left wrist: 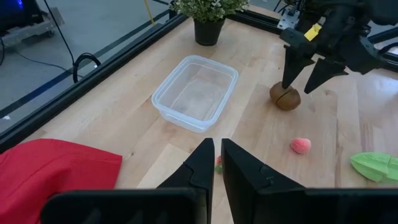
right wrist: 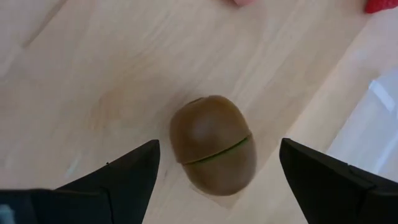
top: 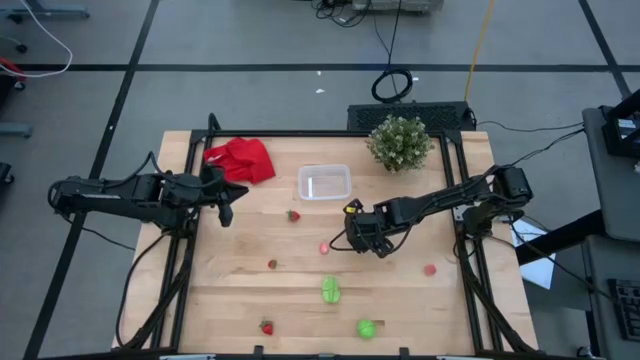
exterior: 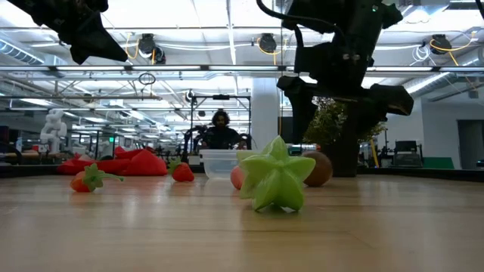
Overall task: Pick and placing Produce into tupperware
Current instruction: Put the kiwi into the bin
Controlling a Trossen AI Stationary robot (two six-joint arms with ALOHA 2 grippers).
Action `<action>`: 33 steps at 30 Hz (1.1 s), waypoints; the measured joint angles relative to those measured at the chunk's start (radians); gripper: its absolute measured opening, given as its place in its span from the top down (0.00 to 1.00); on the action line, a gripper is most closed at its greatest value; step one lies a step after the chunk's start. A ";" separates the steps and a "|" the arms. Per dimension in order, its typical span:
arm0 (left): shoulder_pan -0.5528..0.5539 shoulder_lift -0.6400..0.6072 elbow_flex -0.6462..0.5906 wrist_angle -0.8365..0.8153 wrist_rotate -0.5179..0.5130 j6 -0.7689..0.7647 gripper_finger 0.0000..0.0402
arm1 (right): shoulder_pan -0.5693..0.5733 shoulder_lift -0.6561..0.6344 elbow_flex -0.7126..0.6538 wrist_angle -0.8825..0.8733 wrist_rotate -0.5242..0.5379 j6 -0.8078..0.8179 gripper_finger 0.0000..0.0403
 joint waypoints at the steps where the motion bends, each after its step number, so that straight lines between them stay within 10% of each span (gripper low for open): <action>1: 0.000 0.000 0.000 0.000 0.000 0.000 0.92 | 0.000 0.000 -0.002 0.003 -0.001 -0.001 0.20; 33: 0.000 0.000 0.000 0.000 0.000 -0.002 0.92 | -0.043 0.000 -0.006 0.064 -0.060 0.023 0.20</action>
